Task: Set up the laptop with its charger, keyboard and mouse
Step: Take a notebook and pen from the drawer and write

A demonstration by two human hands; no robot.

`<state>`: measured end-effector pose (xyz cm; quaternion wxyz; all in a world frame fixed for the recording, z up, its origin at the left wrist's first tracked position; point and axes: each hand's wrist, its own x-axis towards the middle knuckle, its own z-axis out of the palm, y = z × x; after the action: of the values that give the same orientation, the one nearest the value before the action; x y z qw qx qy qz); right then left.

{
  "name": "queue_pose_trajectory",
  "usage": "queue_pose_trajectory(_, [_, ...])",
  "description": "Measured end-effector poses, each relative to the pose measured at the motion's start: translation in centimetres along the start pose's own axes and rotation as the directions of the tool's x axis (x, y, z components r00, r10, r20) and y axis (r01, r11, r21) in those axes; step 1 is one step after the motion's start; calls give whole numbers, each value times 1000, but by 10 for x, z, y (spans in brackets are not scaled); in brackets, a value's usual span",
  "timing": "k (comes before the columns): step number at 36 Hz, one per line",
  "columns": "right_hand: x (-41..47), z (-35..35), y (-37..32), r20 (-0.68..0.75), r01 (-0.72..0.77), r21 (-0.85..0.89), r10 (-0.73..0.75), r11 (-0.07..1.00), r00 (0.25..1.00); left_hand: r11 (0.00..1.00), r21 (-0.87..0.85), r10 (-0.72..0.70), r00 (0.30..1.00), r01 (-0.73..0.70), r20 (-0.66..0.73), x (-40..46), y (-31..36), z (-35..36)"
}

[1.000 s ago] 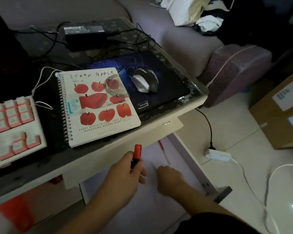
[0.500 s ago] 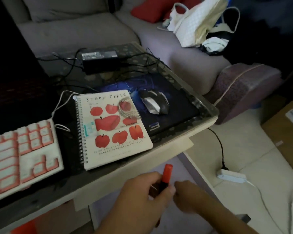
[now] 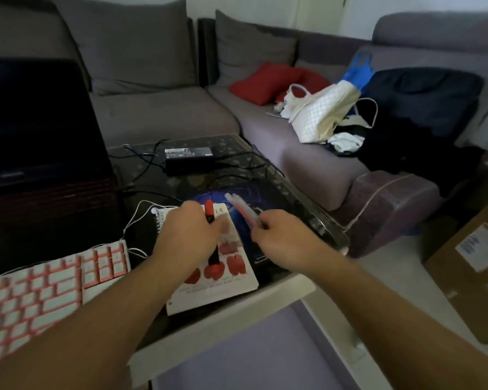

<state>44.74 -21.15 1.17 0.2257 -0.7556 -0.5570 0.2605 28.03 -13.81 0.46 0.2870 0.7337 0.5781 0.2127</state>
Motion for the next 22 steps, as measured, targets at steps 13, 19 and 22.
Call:
queue_pose_trajectory(13, [8, 21, -9, -158, 78, -96, -92, 992, 983, 988, 49, 147, 987, -144, -58, 1, -16, 16])
queue_pose_trajectory(19, [-13, 16, 25, -220, 189, -33, -192, 981, 957, 931, 14, 365, 931, -365, -15, -23, -13, 25])
queue_pose_trajectory(22, [-32, 10, 43, -250, 234, 10, -224, 972, 942, 905, -44, 423, 906, -423, 2, -42, -11, 29])
